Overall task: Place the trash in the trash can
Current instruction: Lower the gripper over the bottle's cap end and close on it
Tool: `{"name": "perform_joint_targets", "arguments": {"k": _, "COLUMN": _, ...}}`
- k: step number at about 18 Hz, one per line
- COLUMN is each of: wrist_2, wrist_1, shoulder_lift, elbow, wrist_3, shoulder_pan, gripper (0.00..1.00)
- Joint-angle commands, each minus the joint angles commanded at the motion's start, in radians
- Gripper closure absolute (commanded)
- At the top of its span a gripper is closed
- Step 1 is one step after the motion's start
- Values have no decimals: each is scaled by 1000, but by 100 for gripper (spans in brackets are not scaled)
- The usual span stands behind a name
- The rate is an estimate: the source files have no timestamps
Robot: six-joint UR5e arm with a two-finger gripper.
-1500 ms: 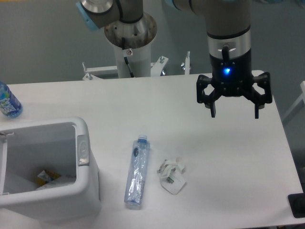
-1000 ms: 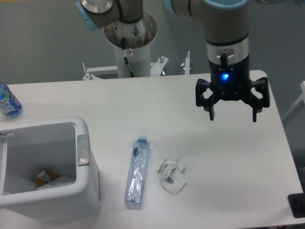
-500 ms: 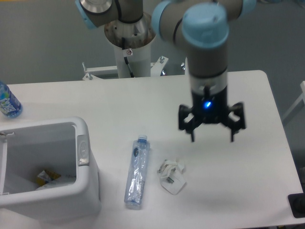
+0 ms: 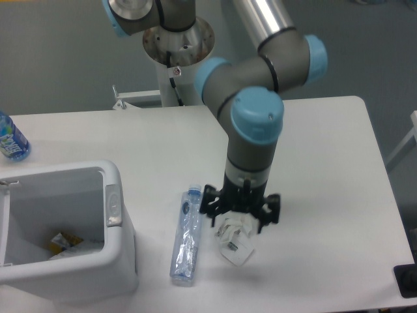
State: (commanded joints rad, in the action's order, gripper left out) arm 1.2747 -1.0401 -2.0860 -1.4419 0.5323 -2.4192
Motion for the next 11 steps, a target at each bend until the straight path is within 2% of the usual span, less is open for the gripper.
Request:
{"name": "perform_joint_targets", "arguments": {"k": 3, "wrist_2": 0, "wrist_1": 75, "shoulder_lift": -12, "elbow": -12, "wrist_3": 2, "shoulder_pan": 5, "gripper": 0}}
{"name": "perform_joint_targets", "arguments": {"k": 11, "wrist_2": 2, "wrist_1": 97, "shoulder_lift": -100, "elbow": -3, "wrist_3": -57, "shoulder_pan": 57, "gripper": 0}}
